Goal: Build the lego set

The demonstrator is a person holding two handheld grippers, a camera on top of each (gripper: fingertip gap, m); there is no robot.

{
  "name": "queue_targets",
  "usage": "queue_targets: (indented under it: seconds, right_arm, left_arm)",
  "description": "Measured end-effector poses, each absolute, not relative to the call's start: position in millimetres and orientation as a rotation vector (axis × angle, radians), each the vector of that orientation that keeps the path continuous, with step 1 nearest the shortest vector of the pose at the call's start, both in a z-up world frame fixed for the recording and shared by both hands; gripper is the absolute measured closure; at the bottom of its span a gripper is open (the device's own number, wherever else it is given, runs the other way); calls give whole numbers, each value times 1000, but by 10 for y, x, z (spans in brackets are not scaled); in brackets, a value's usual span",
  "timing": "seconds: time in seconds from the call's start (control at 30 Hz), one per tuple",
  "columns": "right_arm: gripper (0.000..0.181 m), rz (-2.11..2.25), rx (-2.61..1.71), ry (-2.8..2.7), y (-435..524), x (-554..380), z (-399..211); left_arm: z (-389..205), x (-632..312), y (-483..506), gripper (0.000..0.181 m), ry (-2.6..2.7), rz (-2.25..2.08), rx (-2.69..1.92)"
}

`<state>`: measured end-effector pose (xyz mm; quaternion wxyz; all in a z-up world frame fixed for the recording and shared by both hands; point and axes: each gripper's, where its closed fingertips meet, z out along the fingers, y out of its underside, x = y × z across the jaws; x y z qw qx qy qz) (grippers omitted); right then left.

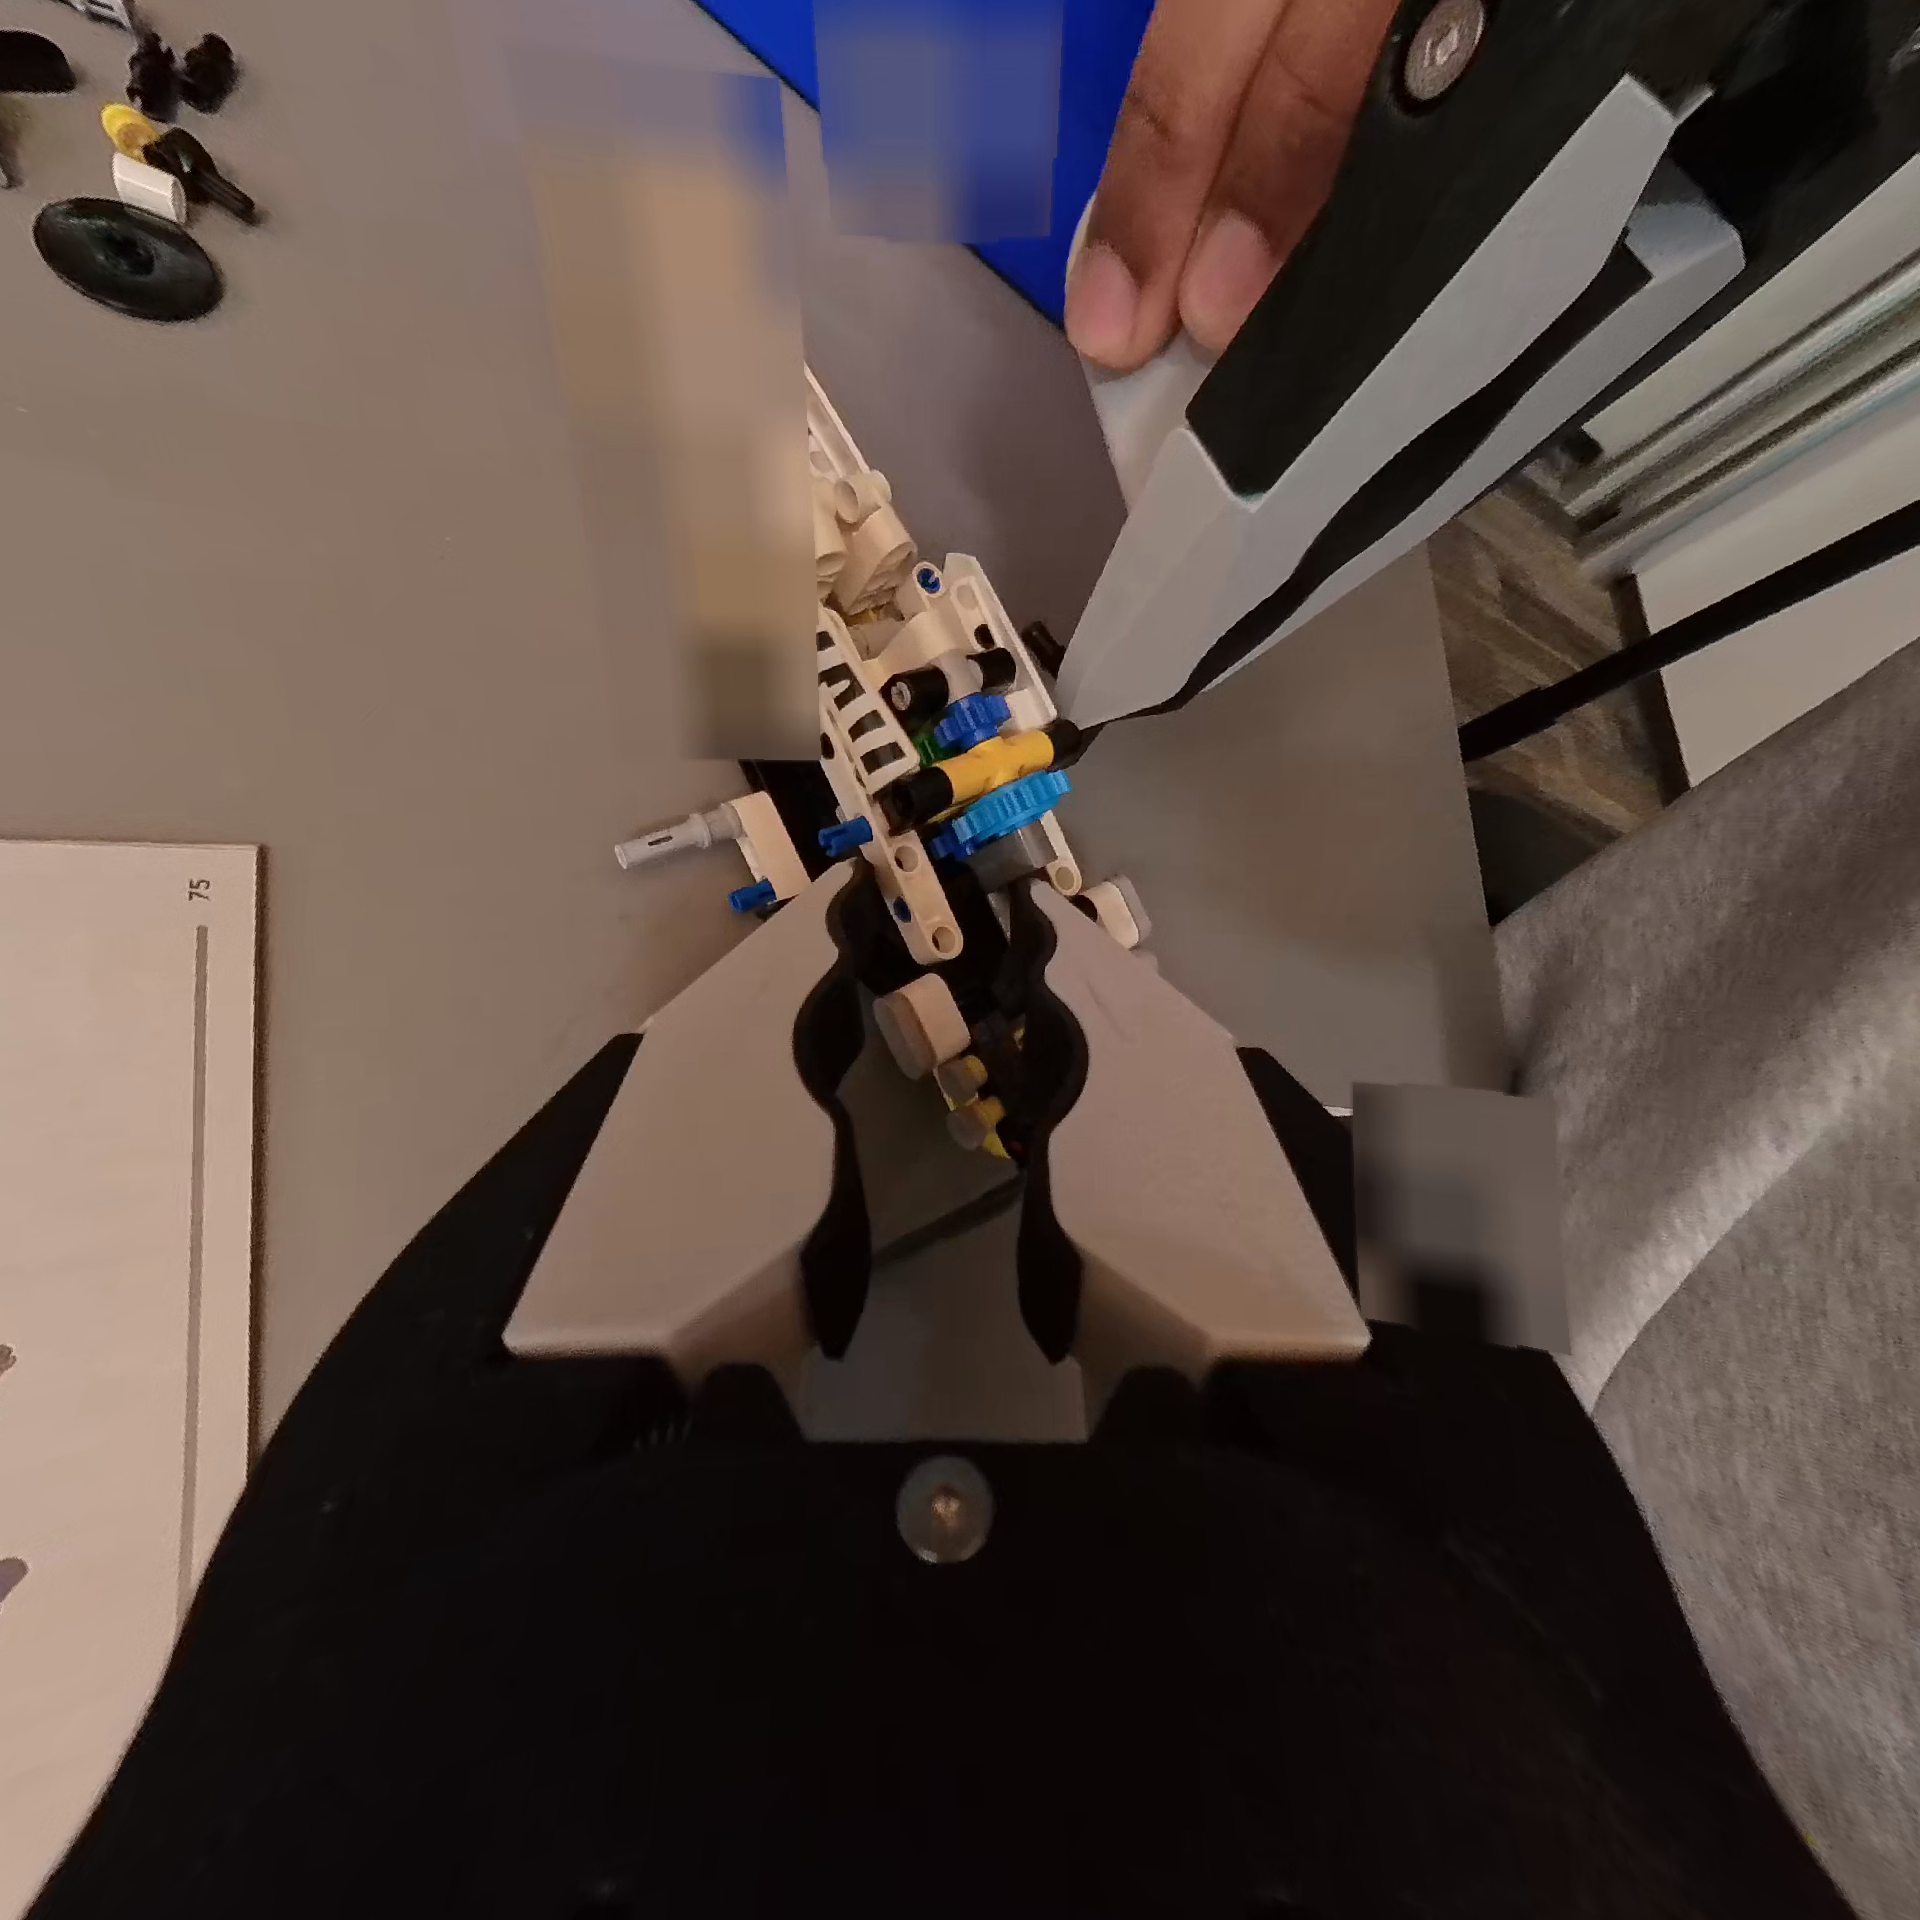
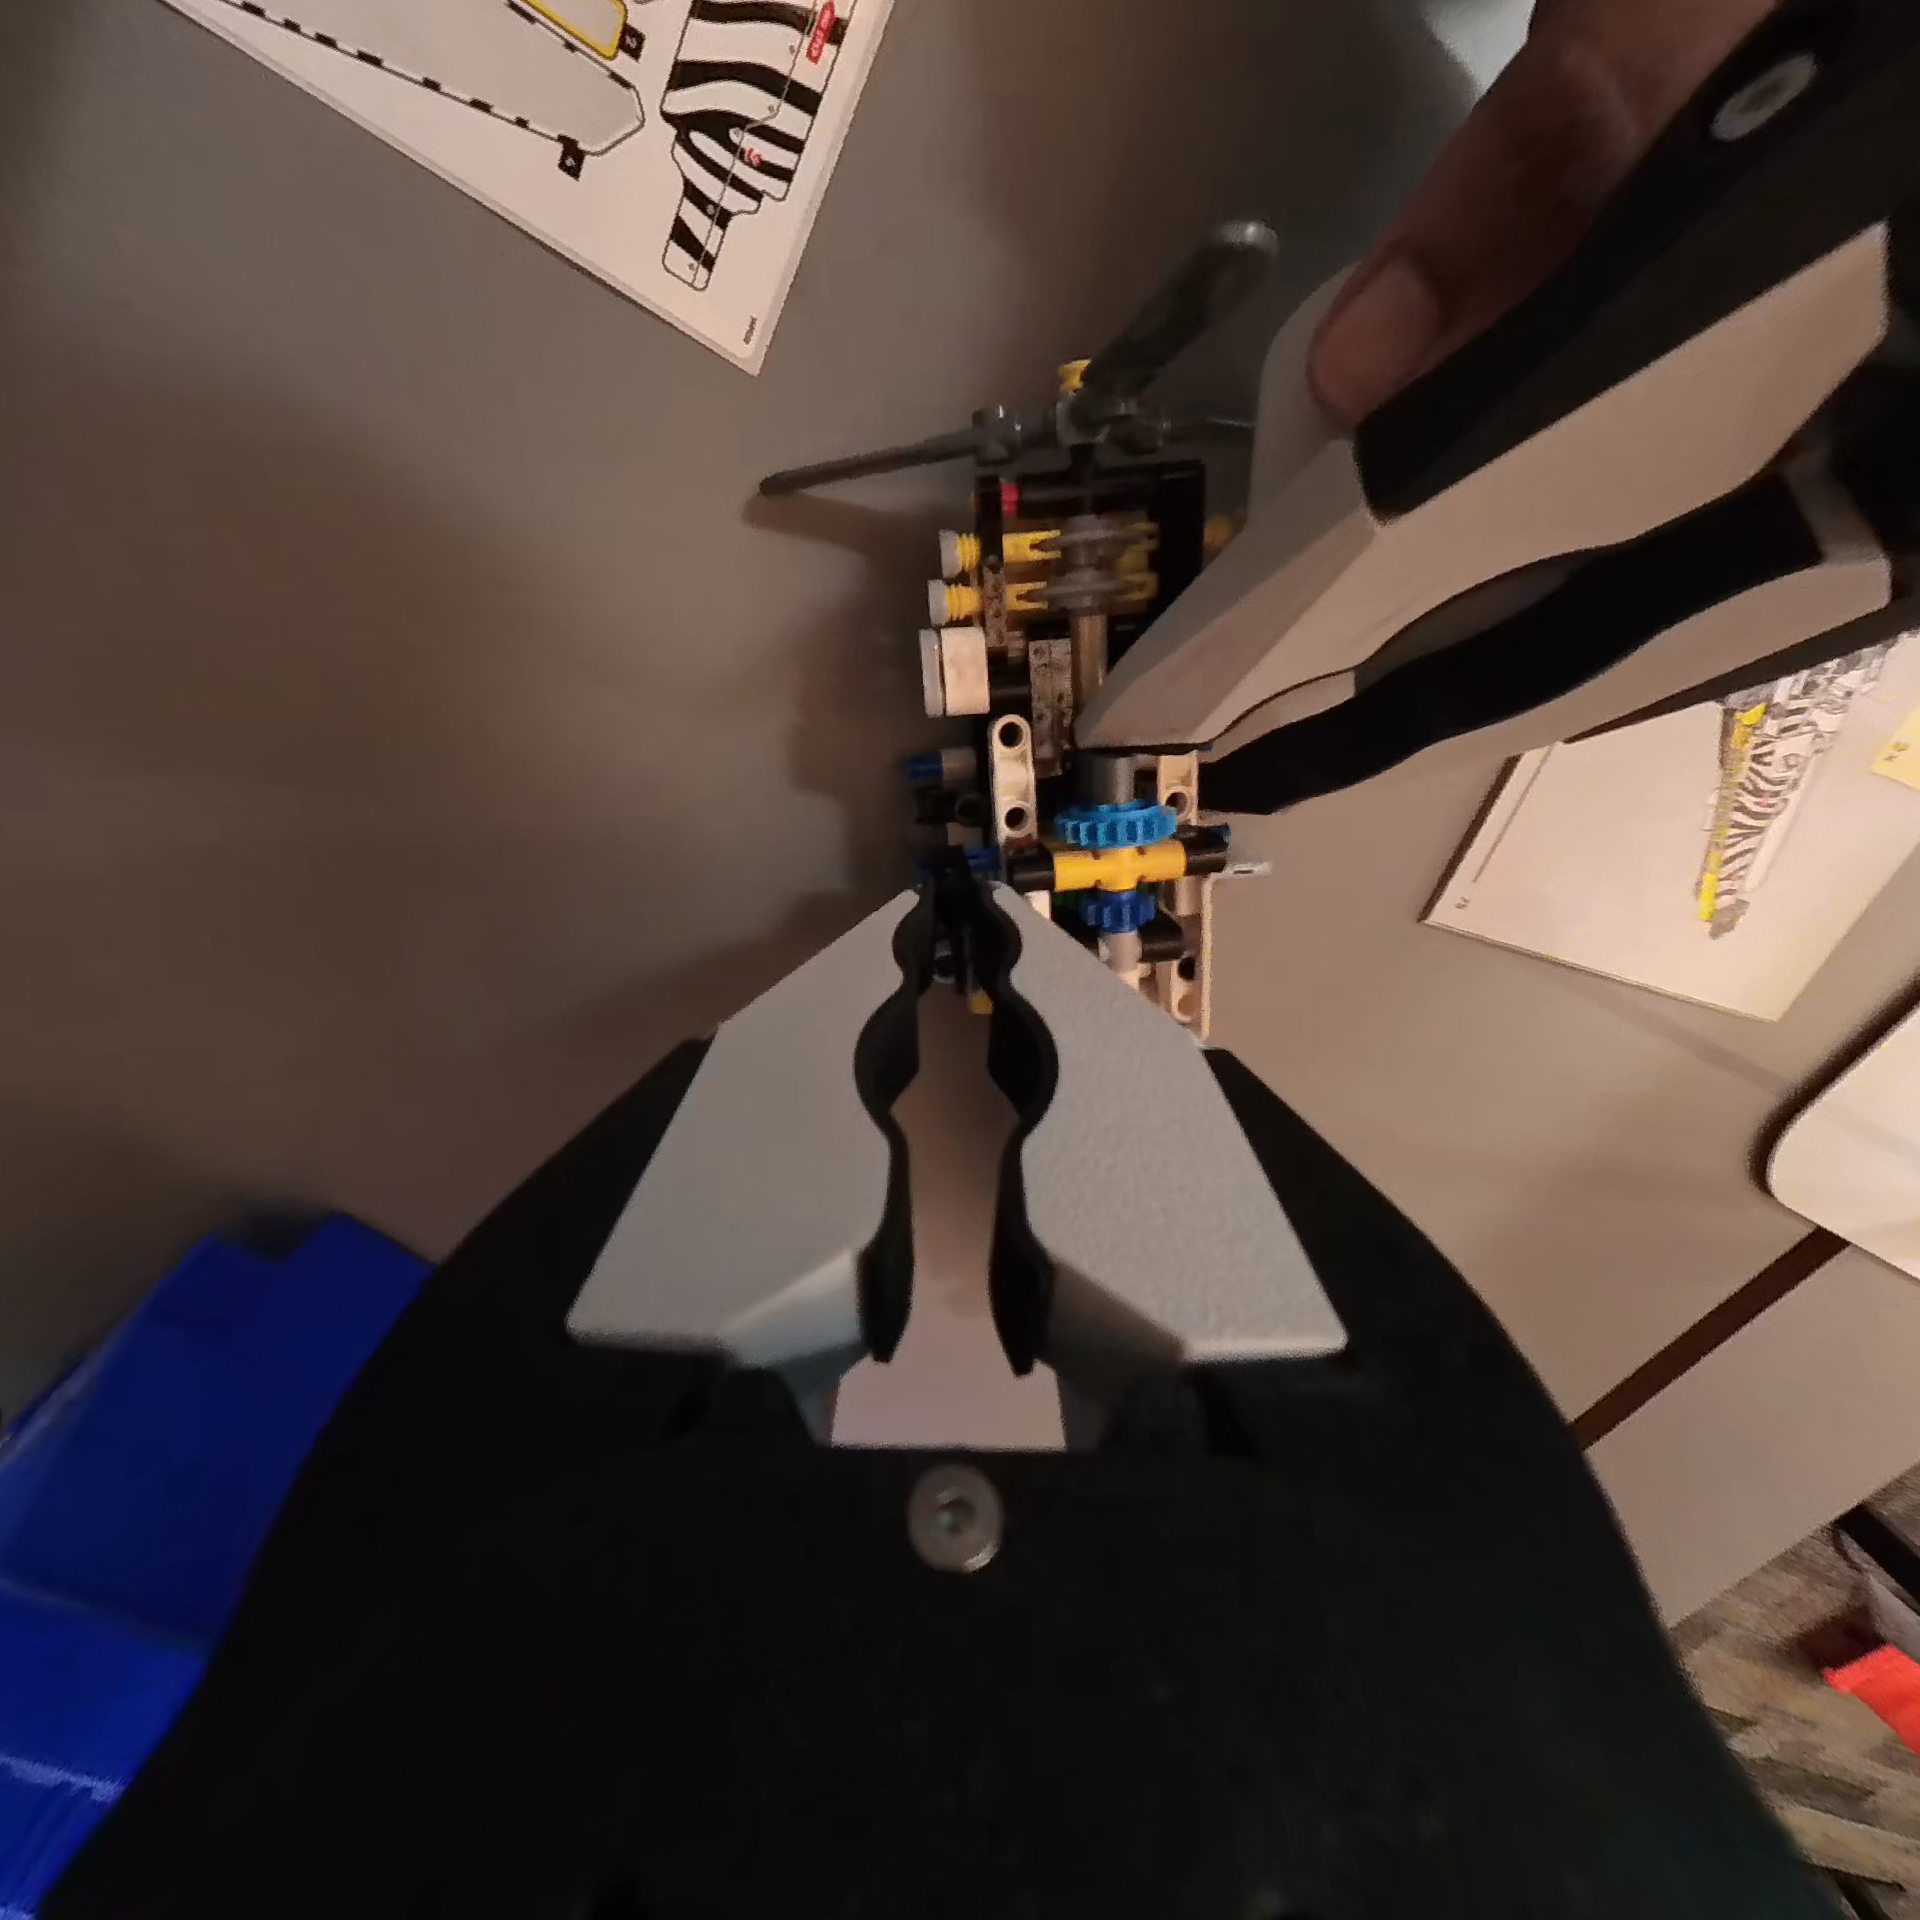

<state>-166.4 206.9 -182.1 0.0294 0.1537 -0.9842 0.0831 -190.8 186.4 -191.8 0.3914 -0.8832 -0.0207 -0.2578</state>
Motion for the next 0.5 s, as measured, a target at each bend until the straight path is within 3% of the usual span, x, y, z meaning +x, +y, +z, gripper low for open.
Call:
queue_targets:
  seconds: [0.5]
  right_arm:
    - [177, 284, 353, -2900, 2060, -1710, -1805]
  left_arm:
    - [-1922, -1906, 1858, 157, -84, -675, -2240]
